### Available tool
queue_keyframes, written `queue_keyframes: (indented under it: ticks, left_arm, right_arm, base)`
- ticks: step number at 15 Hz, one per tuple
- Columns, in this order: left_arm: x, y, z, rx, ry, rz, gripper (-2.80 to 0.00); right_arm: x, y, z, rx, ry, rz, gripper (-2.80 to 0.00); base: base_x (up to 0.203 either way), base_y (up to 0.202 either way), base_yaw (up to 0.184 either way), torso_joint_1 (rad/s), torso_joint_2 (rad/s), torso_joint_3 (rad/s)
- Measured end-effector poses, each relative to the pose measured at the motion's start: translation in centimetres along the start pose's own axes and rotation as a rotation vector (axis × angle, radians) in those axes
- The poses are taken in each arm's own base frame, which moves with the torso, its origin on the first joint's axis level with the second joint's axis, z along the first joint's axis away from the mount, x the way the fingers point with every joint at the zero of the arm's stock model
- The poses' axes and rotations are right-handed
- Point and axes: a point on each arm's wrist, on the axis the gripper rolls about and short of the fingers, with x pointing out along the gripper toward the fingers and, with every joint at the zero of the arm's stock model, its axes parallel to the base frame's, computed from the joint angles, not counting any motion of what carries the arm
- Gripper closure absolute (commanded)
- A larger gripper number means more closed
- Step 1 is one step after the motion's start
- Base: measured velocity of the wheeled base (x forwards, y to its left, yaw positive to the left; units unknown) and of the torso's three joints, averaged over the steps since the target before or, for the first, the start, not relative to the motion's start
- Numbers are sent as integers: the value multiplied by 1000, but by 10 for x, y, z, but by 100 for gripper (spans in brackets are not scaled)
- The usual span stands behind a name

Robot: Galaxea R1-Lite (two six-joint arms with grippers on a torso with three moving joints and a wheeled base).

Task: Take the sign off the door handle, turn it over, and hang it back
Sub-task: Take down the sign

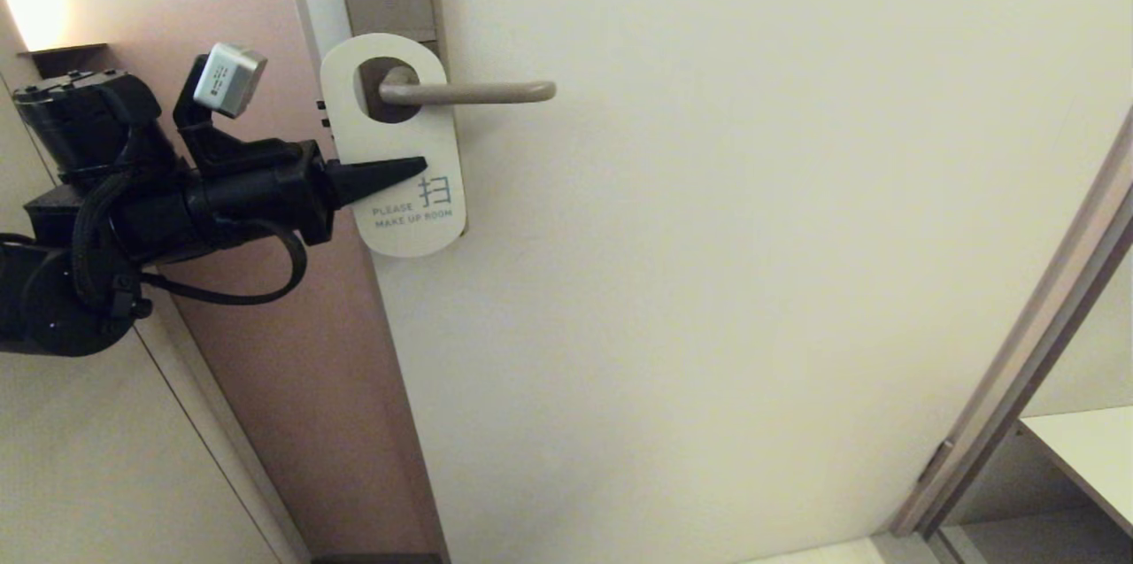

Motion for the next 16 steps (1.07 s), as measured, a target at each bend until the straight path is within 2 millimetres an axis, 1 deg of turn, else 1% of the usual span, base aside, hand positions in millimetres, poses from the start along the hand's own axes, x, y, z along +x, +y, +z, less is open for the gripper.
queue_keyframes:
  ticks: [7,12,16]
  left_arm:
    - [-3,-10,-1,-4,1,23,0]
    - [2,-16,3,6,-10,54,0]
    - [7,-26,-2,18,-5,86,0]
  right_arm:
    - [0,0,0,0,0,-1,0]
    - [0,0,0,0,0,0,0]
    - [0,0,0,0,0,-1,0]
  base:
    - [0,0,0,0,0,0]
    - [0,0,0,0,0,0]
    - [0,0,0,0,0,0]
